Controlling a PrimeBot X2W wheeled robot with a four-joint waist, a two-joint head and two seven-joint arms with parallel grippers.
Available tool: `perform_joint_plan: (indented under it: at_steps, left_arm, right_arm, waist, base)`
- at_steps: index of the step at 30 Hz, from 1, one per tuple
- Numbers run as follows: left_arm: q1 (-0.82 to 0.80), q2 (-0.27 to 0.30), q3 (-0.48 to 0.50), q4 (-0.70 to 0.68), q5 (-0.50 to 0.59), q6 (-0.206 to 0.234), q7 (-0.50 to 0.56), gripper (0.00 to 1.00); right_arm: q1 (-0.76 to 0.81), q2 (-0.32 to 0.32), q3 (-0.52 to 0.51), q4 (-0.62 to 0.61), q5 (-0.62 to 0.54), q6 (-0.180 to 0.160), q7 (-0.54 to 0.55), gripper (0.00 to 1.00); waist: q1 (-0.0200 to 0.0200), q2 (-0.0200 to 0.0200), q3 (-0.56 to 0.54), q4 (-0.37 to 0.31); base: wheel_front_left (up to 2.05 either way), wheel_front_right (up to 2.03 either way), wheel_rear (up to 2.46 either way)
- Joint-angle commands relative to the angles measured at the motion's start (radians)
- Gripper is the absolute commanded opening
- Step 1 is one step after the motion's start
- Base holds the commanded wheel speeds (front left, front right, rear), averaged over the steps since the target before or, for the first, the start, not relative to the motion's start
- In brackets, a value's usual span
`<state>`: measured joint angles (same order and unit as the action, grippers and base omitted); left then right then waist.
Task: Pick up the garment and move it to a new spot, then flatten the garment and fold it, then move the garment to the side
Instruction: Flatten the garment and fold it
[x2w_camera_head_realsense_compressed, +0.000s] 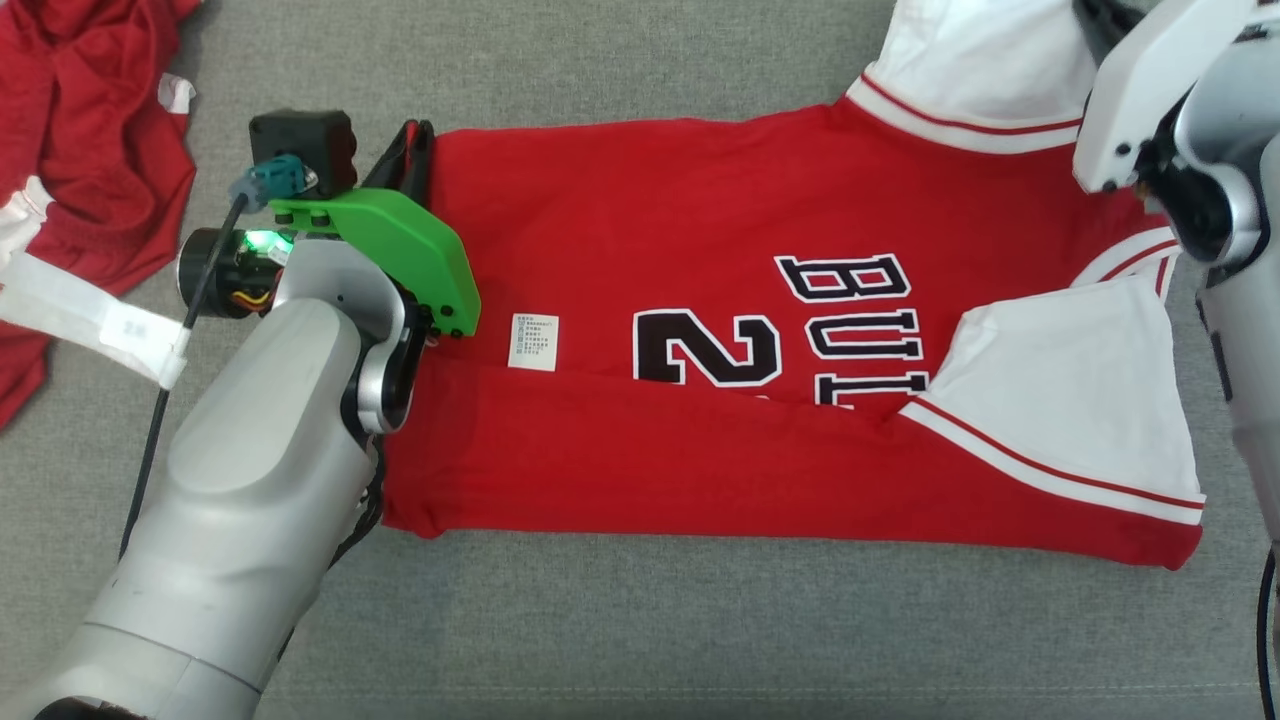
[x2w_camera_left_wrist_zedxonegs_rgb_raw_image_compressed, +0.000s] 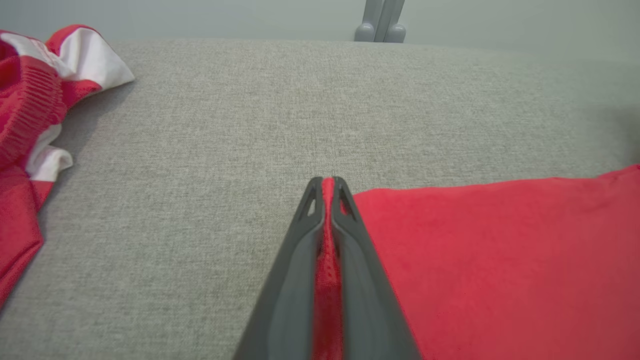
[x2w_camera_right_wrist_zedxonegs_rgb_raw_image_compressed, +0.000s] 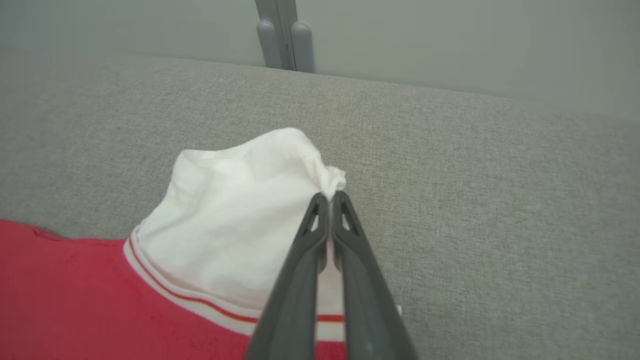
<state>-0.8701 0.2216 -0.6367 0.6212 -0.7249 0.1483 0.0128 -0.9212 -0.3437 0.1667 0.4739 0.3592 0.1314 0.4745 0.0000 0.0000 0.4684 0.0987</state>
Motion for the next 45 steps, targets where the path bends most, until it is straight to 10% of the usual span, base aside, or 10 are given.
perform_joint_plan:
  at_steps: [1, 18, 34, 36, 38, 40, 41, 45]
  left_arm:
    - [0.021, 0.014, -0.004, -0.005, 0.015, -0.009, -0.013, 0.0]
    - [0.205, 0.142, -0.1, -0.076, 0.117, -0.085, -0.213, 0.0]
    - [0.305, 0.11, -0.06, -0.01, 0.079, -0.067, -0.271, 0.0]
    - [0.313, 0.106, -0.051, -0.01, 0.077, -0.06, -0.275, 0.0]
    - [0.323, 0.098, -0.042, -0.01, 0.073, -0.059, -0.277, 0.0]
    - [0.334, 0.092, -0.033, -0.006, 0.072, -0.053, -0.278, 0.73]
    - [0.339, 0.09, -0.027, -0.005, 0.069, -0.049, -0.279, 1.0]
    - [0.367, 0.08, 0.018, -0.027, 0.065, -0.037, -0.278, 1.0]
  right_arm:
    - [0.045, -0.005, 0.004, -0.026, 0.022, -0.001, 0.007, 0.0]
    - [0.556, -0.005, -0.059, -0.445, 0.152, -0.001, 0.041, 0.0]
    - [0.782, 0.061, -0.071, -0.581, 0.157, 0.0, 0.07, 0.0]
    - [0.8, 0.067, -0.066, -0.587, 0.152, 0.0, 0.078, 0.07]
    - [0.814, 0.071, -0.062, -0.587, 0.149, 0.0, 0.09, 0.4]
    - [0.831, 0.078, -0.062, -0.584, 0.153, 0.0, 0.107, 1.0]
    - [0.838, 0.08, -0.063, -0.584, 0.15, 0.0, 0.118, 1.0]
    - [0.853, 0.081, -0.073, -0.607, 0.137, 0.0, 0.138, 1.0]
  waist:
    - [0.0, 0.0, -0.047, -0.019]
    - [0.0, 0.0, -0.149, -0.06]
    - [0.0, 0.0, -0.186, -0.08]
    - [0.0, 0.0, -0.191, -0.082]
    - [0.0, 0.0, -0.196, -0.081]
    - [0.0, 0.0, -0.204, -0.079]
    - [0.0, 0.0, -0.208, -0.079]
    - [0.0, 0.0, -0.224, -0.077]
  base:
    - [0.0, 0.0, 0.0]
    - [0.0, 0.0, 0.0]
    - [0.0, 0.0, 0.0]
    - [0.0, 0.0, 0.0]
    - [0.0, 0.0, 0.0]
    - [0.0, 0.0, 0.0]
    - [0.0, 0.0, 0.0]
    - [0.0, 0.0, 0.0]
